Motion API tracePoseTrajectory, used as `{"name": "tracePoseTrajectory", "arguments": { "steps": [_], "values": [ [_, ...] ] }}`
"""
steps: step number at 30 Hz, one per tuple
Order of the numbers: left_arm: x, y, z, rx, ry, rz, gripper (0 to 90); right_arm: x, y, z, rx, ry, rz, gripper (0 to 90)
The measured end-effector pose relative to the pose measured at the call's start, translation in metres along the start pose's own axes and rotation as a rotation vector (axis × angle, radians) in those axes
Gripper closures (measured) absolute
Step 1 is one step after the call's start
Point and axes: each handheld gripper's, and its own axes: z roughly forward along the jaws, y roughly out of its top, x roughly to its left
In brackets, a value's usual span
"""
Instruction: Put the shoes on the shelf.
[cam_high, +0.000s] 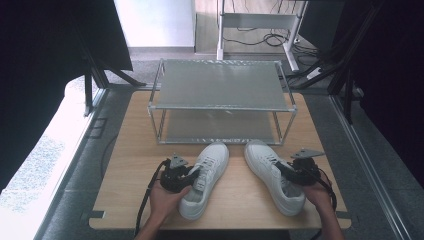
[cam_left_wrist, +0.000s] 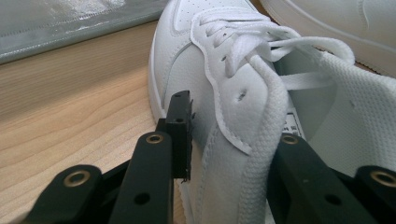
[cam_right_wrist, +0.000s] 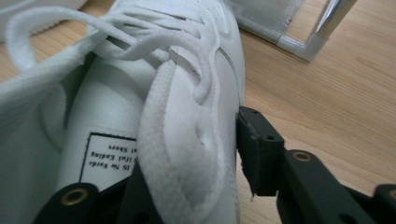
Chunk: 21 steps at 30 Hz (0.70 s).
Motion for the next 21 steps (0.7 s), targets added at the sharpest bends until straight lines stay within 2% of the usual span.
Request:
{"name": "tracePoseTrajectory", "arguments": {
  "steps": [8, 12, 21],
  "values": [
    [-0.0008, -0.0001, 0.0002, -0.001, 0.010, 0.000, 74.0, -0.0002, 0.0011, 0.0050, 0.057, -0.040, 0.026, 79.5],
    [0.0016, -0.0009, -0.0003, -0.010, -0.003, -0.024, 75.1, -0.0014, 0.0007, 0.0050, 0.055, -0.043, 0.036, 82.9],
    [0.0023, -0.0023, -0.0014, -0.038, -0.002, -0.053, 78.5, -0.0041, -0.0012, 0.0043, 0.038, -0.032, 0.058, 84.4]
  ]
}}
